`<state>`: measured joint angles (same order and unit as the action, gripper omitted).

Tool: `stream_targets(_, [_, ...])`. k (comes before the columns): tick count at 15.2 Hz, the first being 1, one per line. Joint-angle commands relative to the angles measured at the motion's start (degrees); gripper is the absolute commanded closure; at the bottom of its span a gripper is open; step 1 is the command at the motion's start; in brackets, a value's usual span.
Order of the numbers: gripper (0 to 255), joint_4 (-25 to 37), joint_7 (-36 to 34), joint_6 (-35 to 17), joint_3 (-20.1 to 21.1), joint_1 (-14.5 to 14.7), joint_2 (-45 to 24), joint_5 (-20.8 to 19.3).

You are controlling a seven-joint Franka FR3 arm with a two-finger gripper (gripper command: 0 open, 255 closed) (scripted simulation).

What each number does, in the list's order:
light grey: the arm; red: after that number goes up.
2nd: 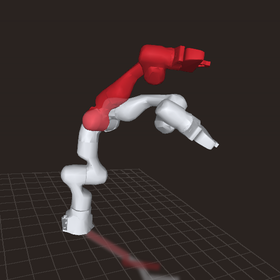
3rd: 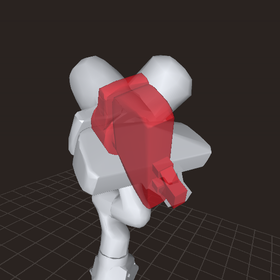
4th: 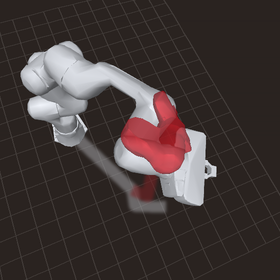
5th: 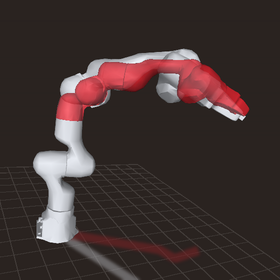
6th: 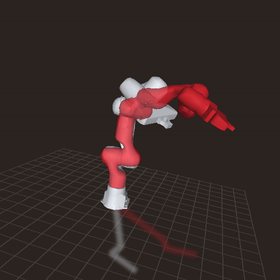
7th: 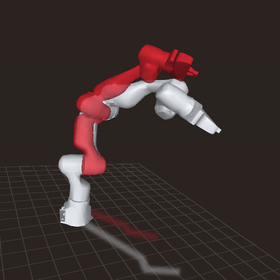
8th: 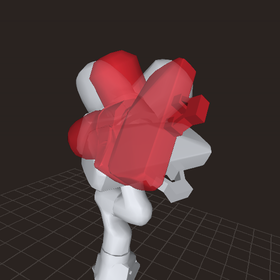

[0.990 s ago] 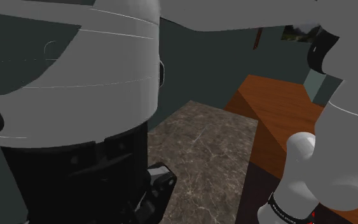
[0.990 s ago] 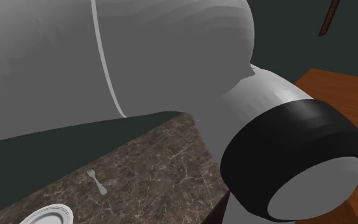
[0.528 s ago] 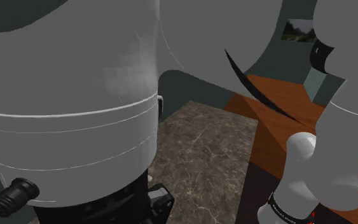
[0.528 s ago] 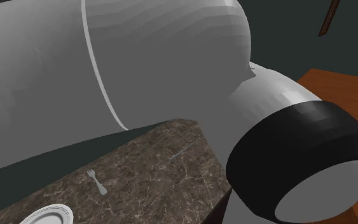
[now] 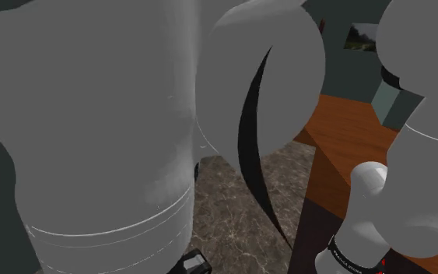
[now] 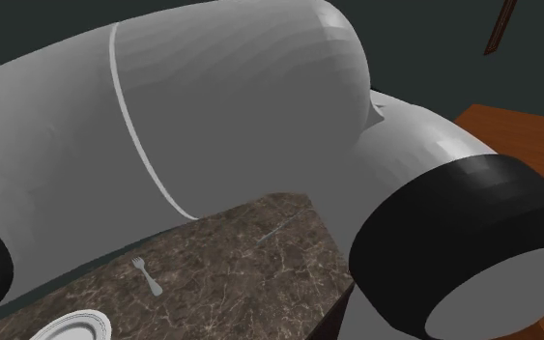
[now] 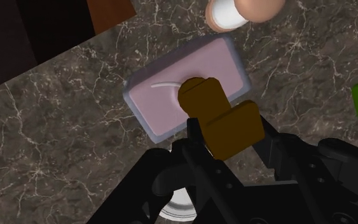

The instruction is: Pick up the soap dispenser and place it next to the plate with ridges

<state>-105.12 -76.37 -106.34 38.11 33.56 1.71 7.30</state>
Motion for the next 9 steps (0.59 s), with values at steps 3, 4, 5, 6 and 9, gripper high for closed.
stream_targets(3, [255, -2.8, 0.1, -3.2, 0.1, 0.1, -0.4, -0.1])
stream_targets(4, [255, -3.5, 0.1, -4.0, 0.2, 0.1, -0.5, -0.2])
stream_targets(5, [255, -4.2, 0.1, -4.7, 0.2, 0.2, -0.6, -0.2])
stream_targets(6, [255, -4.8, 0.1, -5.5, 0.2, 0.2, -0.8, -0.3])
stream_targets(9, [255, -6.7, 0.1, -7.8, 0.3, 0.3, -1.3, -0.5])
